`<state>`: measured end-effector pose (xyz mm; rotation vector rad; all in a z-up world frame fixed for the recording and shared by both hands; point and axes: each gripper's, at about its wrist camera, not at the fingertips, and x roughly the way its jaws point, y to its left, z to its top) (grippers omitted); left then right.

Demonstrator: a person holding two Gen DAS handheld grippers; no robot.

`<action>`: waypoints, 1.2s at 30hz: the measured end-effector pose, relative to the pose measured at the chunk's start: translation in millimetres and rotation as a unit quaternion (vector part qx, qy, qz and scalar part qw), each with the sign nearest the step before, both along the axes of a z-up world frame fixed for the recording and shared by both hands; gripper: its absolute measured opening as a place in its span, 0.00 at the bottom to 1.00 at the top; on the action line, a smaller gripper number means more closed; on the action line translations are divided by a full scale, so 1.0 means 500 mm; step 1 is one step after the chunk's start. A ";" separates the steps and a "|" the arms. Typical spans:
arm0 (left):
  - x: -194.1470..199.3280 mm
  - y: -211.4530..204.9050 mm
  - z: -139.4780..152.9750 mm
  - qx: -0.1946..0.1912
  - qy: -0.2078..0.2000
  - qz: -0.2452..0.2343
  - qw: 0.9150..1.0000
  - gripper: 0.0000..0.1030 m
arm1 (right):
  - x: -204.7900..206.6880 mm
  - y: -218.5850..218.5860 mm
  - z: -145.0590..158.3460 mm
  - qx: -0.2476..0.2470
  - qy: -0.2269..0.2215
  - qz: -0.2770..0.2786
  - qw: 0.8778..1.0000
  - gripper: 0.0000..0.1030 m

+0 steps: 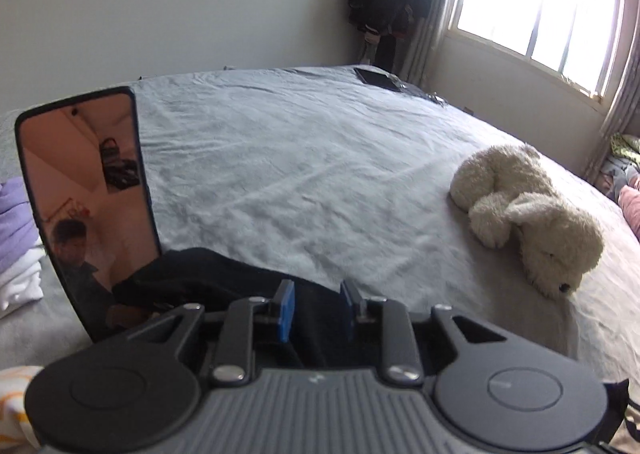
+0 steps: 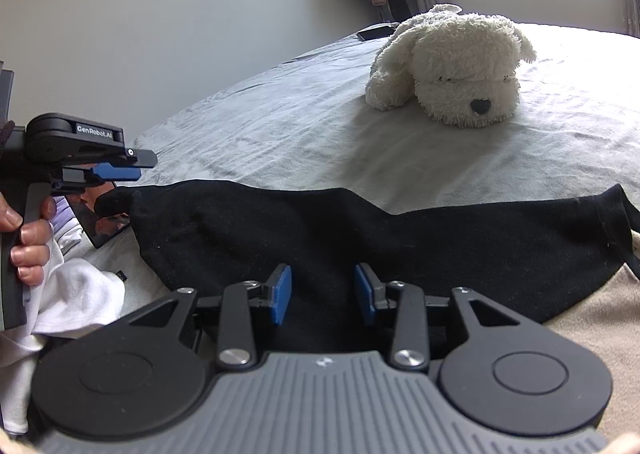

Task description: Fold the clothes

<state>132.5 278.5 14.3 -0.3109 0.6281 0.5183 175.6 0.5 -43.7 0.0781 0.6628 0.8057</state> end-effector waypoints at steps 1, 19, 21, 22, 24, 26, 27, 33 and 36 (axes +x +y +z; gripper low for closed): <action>0.004 0.000 -0.006 0.005 0.019 -0.003 1.000 0.24 | 0.000 0.000 0.000 0.000 0.000 0.000 1.000 0.38; -0.022 -0.037 -0.002 0.055 0.051 -0.068 0.995 0.34 | -0.007 0.002 0.013 -0.008 -0.010 -0.013 1.000 0.52; -0.011 -0.048 -0.021 0.003 0.058 -0.118 0.991 0.34 | -0.006 0.000 0.014 -0.010 -0.011 -0.019 1.000 0.52; -0.003 -0.057 -0.039 -0.015 0.078 -0.138 0.987 0.35 | -0.004 -0.003 0.014 -0.010 -0.010 -0.024 1.000 0.52; 0.001 -0.081 -0.057 0.023 0.099 -0.147 0.984 0.35 | 0.001 -0.008 0.017 -0.009 -0.007 -0.036 0.999 0.52; 0.004 -0.099 -0.056 0.068 0.128 -0.137 0.980 0.37 | 0.003 -0.015 0.025 -0.011 -0.010 -0.054 0.998 0.52; 0.004 -0.100 -0.054 0.072 0.132 -0.131 0.980 0.37 | 0.004 -0.019 0.029 -0.012 -0.011 -0.064 0.998 0.53; -0.021 -0.070 -0.037 -0.031 0.038 -0.168 0.985 0.37 | 0.039 -0.056 0.052 -0.083 -0.031 -0.146 0.985 0.56; -0.021 -0.087 -0.048 -0.038 0.031 -0.195 0.980 0.37 | 0.057 -0.075 0.063 -0.120 -0.041 -0.187 0.974 0.56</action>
